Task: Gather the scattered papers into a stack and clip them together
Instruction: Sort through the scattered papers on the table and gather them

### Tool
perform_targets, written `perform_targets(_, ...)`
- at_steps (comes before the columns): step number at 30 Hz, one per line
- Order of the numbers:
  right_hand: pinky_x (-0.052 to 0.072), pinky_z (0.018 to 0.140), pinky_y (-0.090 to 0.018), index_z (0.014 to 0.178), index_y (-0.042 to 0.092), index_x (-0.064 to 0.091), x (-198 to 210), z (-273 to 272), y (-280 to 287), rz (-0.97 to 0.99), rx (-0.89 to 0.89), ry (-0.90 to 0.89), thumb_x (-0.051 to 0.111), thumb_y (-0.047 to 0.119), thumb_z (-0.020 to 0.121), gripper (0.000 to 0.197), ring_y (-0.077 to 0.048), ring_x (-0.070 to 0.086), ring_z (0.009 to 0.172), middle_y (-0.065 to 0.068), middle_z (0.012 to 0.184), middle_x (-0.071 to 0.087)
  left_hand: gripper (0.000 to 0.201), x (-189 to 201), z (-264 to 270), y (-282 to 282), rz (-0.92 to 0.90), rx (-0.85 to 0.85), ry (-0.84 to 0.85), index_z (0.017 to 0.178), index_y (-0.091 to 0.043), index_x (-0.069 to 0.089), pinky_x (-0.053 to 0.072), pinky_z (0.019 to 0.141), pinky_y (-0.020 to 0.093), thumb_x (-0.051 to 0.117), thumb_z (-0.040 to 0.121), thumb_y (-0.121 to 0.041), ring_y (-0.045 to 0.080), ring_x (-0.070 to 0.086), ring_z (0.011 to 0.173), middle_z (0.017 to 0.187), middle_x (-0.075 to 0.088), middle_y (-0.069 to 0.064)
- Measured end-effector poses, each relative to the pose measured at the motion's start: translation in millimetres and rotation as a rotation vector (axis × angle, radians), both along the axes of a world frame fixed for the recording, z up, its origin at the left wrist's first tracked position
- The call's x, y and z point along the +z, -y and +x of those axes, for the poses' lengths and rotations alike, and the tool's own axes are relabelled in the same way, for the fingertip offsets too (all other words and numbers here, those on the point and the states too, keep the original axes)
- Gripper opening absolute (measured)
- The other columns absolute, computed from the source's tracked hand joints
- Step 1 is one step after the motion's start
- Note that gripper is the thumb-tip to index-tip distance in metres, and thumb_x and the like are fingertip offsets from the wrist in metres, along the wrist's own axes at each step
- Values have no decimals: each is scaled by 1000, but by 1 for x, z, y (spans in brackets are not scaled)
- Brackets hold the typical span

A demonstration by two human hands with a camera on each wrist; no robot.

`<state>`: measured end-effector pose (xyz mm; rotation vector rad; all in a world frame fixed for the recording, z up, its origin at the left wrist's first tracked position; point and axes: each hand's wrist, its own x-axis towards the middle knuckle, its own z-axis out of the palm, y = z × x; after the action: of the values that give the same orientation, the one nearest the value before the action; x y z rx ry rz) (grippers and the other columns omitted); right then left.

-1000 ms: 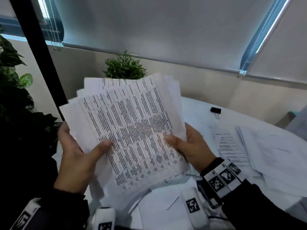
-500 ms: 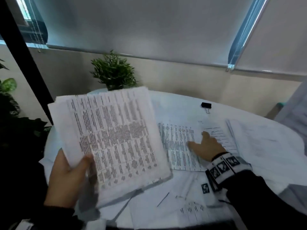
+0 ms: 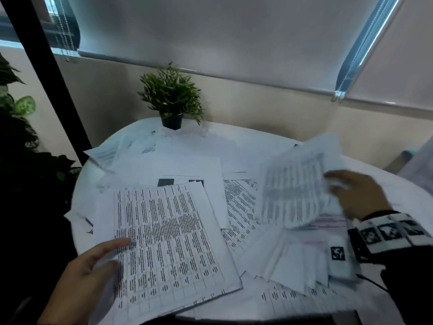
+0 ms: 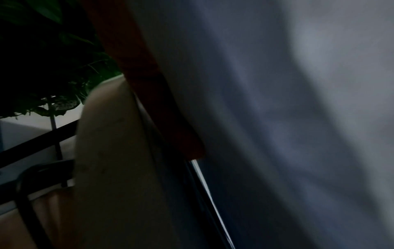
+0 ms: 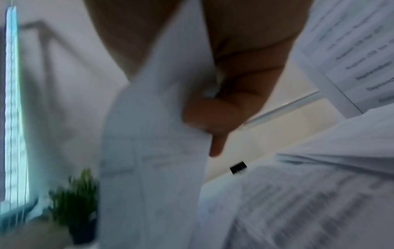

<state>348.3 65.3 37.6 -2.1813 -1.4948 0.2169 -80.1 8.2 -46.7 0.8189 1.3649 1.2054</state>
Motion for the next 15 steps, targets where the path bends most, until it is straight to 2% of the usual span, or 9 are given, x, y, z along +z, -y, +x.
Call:
perform_targets(2, 49, 48, -15, 109, 31, 67, 19, -5, 5, 355, 3, -256, 55, 5, 90, 35, -1, 58, 48, -7, 99, 68, 32, -5, -1, 0, -24, 14, 83, 104, 8, 59, 43, 44, 3, 34, 91, 22, 1, 66, 54, 98, 62, 16)
perform_targets(5, 54, 74, -15, 113, 26, 66, 36, -46, 5, 562, 258, -933, 62, 7, 83, 36, -3, 67, 87, 3, 108, 71, 31, -8, -5, -5, -56, 16, 184, 97, -1, 65, 54, 62, 17, 38, 93, 15, 16, 72, 70, 109, 63, 28)
perform_targets(6, 55, 72, -17, 107, 27, 69, 37, -66, 3, 522, 349, -1073, 66, 8, 77, 36, -8, 68, 89, 7, 102, 73, 25, -6, -6, -6, -77, 28, 196, 94, -5, 66, 52, 74, 21, 44, 94, 6, 19, 71, 85, 115, 62, 24)
perform_targets(8, 55, 61, -19, 101, 32, 72, 28, -106, -1, 353, 478, -999, 70, 8, 70, 39, -16, 66, 82, 16, 96, 73, 30, -1, -7, -8, -56, 66, 182, 79, -11, 70, 40, 93, 27, 49, 97, -21, 19, 62, 107, 115, 62, 12)
perform_targets(9, 56, 59, -21, 102, 36, 69, 18, -124, -2, 245, 529, -869, 69, 4, 75, 42, -17, 64, 82, 19, 100, 71, 49, 4, -5, -9, -59, 95, 208, 68, -11, 73, 38, 93, 29, 43, 98, -35, 20, 64, 102, 105, 64, 13)
perform_targets(10, 58, 67, -23, 106, 38, 65, 7, -143, -1, 122, 587, -758, 65, 2, 82, 43, -13, 64, 87, 19, 109, 68, 69, 6, -6, -11, -80, 110, 246, 54, -9, 73, 38, 90, 30, 34, 98, -47, 20, 66, 89, 93, 65, 13)
perform_targets(11, 54, 85, -24, 111, 39, 62, -5, -158, 0, -10, 664, -664, 63, 6, 86, 42, -2, 62, 97, 18, 121, 63, 81, 10, -4, -9, -112, 123, 276, 48, -8, 72, 38, 87, 32, 27, 96, -55, 20, 63, 80, 85, 64, 12)
perform_targets(13, 34, 111, -30, 125, 42, 54, -28, -181, 3, -278, 808, -494, 63, 21, 89, 43, 6, 47, 122, 19, 137, 50, 81, 7, -8, -13, -149, 131, 306, 64, -8, 76, 41, 79, 34, 26, 91, -65, 25, 59, 81, 83, 66, 15)
perform_targets(15, 28, 113, -33, 134, 42, 45, -36, -190, 5, -432, 854, -387, 60, 36, 89, 48, 0, 40, 131, 21, 141, 44, 49, -1, -11, -16, -162, 146, 288, 101, -13, 69, 44, 87, 35, 46, 87, -55, 31, 60, 95, 103, 68, 18)
